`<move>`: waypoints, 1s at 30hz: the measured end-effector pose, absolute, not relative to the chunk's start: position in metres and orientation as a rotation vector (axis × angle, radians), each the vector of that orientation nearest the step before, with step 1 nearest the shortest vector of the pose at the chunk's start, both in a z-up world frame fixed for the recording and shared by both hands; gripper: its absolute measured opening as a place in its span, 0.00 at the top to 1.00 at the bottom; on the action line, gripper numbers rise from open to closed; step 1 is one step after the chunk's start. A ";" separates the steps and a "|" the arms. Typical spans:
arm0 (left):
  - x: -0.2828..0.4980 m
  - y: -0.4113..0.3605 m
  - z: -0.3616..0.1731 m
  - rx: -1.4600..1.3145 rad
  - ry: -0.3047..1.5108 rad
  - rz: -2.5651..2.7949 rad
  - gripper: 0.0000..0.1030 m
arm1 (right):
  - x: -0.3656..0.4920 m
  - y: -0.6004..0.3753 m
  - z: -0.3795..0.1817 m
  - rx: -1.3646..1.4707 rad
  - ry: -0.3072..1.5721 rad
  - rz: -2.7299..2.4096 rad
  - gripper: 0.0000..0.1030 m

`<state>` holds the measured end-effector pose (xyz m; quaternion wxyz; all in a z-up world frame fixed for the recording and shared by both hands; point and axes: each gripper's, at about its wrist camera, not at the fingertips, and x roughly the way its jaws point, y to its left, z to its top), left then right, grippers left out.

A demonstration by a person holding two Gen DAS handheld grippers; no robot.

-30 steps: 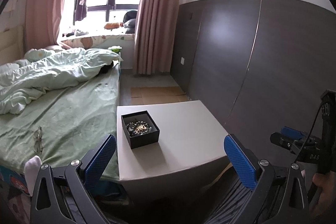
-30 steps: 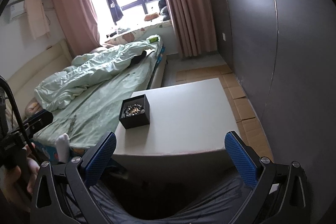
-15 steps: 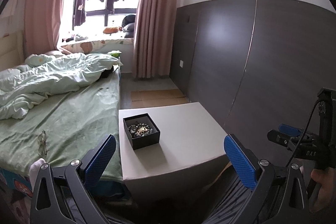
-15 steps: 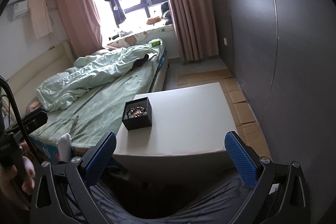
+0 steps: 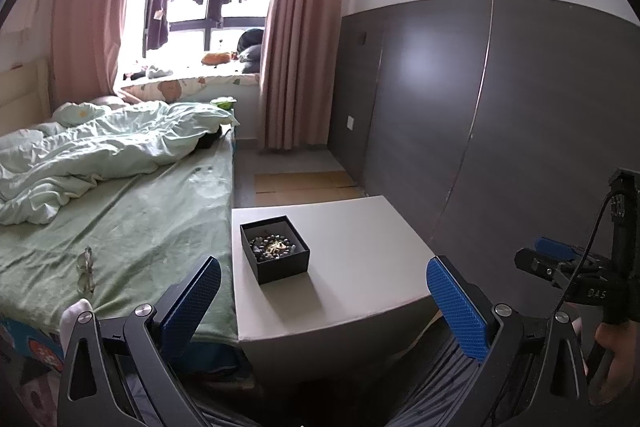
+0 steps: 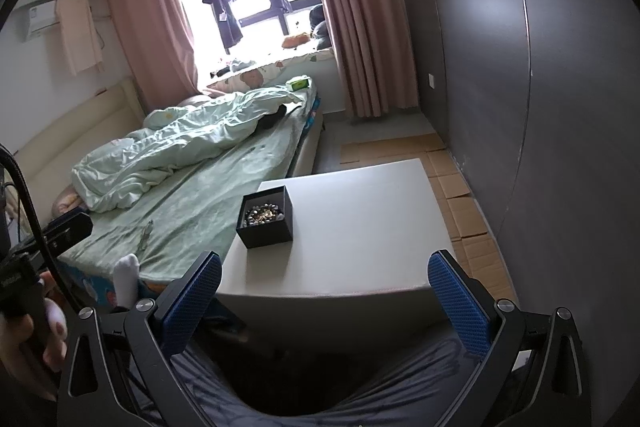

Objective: Organize jewelry

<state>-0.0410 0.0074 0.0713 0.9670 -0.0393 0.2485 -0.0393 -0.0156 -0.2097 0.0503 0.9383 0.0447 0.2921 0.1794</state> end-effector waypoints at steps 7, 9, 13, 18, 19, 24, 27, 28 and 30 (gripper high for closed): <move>-0.042 0.008 0.071 -0.091 0.503 -0.064 0.00 | -0.017 -0.211 0.052 0.099 0.597 0.361 0.00; -0.043 0.009 0.072 -0.093 0.500 -0.060 0.00 | -0.017 -0.212 0.053 0.102 0.597 0.360 0.00; -0.043 0.009 0.073 -0.091 0.496 -0.056 0.00 | -0.017 -0.212 0.054 0.102 0.594 0.363 0.00; -0.044 0.009 0.072 -0.083 0.498 -0.052 0.00 | -0.018 -0.212 0.054 0.103 0.594 0.361 0.00; -0.044 0.009 0.072 -0.082 0.499 -0.052 0.00 | -0.018 -0.212 0.054 0.102 0.594 0.361 0.00; -0.044 0.007 0.073 -0.077 0.499 -0.051 0.00 | -0.018 -0.212 0.054 0.099 0.594 0.363 0.00; -0.046 0.006 0.073 -0.067 0.496 -0.052 0.00 | -0.018 -0.212 0.054 0.100 0.595 0.364 0.00; -0.045 0.005 0.072 -0.062 0.498 -0.053 0.00 | -0.018 -0.212 0.054 0.099 0.595 0.363 0.00; -0.045 0.004 0.071 -0.058 0.505 -0.057 0.00 | -0.018 -0.212 0.054 0.100 0.595 0.363 0.00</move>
